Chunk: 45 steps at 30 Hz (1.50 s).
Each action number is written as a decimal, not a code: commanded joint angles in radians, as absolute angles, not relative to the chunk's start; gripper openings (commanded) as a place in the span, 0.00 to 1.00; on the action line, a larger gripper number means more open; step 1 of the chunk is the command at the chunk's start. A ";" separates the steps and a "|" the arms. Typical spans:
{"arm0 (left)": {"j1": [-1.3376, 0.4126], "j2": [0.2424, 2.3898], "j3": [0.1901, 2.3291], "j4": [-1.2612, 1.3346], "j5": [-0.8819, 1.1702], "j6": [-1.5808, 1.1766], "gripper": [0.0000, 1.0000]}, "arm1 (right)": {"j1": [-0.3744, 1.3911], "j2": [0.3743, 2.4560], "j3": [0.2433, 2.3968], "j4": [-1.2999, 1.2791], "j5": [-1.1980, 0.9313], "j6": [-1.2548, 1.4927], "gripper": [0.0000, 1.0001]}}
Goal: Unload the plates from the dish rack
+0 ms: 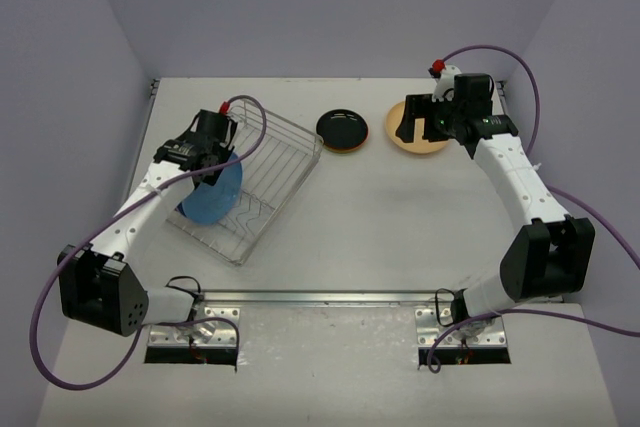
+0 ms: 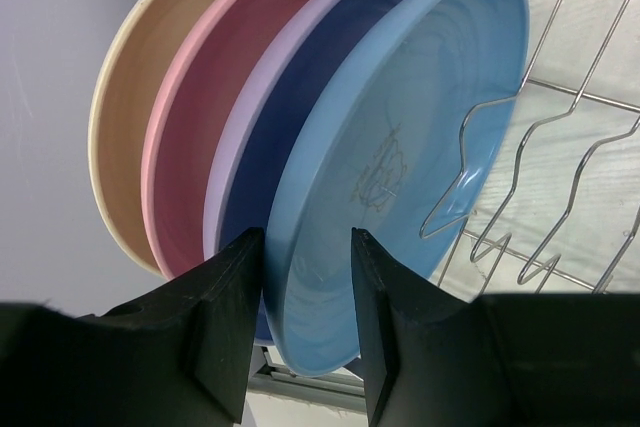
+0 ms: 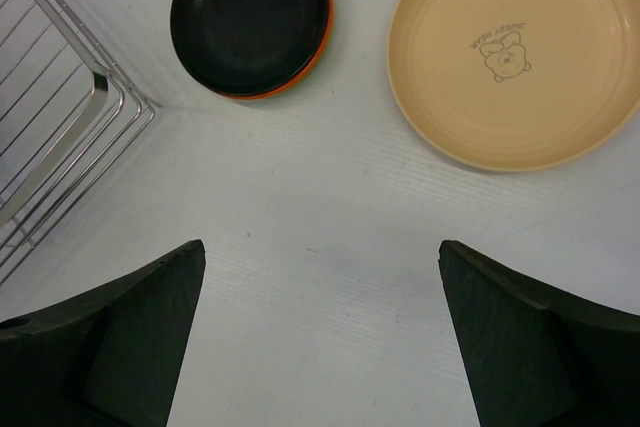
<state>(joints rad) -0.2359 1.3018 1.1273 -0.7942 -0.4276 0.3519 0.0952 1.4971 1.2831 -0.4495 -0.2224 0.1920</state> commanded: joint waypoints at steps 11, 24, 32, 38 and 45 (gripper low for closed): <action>-0.232 1.254 1.162 -0.782 -0.398 0.350 0.14 | 0.101 1.460 1.287 -0.417 -0.260 0.213 0.99; -0.232 1.210 1.312 -0.842 -0.435 0.380 0.00 | 0.109 1.455 1.287 -0.416 -0.281 0.225 0.99; -0.235 1.214 1.523 -0.916 -0.392 0.404 0.00 | 0.119 1.434 1.275 -0.396 -0.341 0.252 0.99; -0.235 1.211 1.623 -1.004 0.115 0.285 0.00 | 0.164 1.392 1.236 -0.266 -0.552 0.334 0.99; -0.235 1.212 1.531 -0.982 0.402 0.229 0.00 | 0.348 1.384 1.299 -0.226 -0.588 0.341 0.99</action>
